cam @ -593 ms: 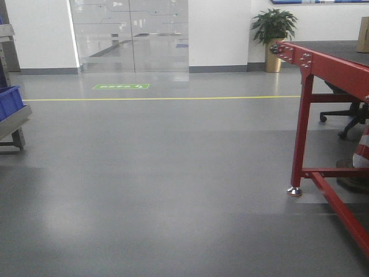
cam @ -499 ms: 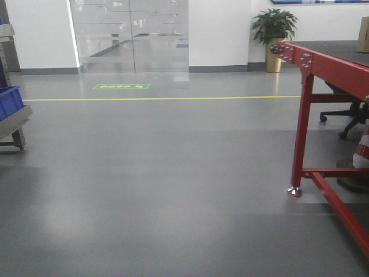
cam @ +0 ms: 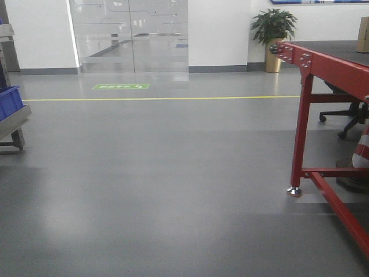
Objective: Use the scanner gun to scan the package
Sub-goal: 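Drive the base forward and turn toward the red conveyor table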
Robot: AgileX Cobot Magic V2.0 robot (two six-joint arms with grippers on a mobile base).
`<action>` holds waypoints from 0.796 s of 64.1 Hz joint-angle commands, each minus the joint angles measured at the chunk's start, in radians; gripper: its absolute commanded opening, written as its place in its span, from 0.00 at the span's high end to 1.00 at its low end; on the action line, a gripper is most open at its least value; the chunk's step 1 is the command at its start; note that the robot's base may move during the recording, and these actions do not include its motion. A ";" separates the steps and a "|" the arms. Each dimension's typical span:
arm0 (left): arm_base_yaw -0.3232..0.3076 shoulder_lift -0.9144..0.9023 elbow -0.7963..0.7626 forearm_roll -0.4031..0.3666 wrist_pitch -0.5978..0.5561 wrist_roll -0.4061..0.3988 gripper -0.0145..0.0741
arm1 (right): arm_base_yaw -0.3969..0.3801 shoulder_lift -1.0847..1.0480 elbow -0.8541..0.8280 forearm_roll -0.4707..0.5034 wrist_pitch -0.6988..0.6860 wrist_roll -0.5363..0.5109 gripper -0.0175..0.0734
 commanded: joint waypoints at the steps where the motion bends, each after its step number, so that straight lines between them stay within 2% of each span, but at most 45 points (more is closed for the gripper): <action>1: -0.003 -0.004 -0.004 0.001 -0.020 0.000 0.96 | 0.000 -0.004 0.001 -0.006 -0.016 0.001 0.98; 51: -0.004 -0.004 -0.004 0.001 -0.020 0.000 0.96 | 0.000 -0.004 0.001 -0.006 -0.016 0.001 0.98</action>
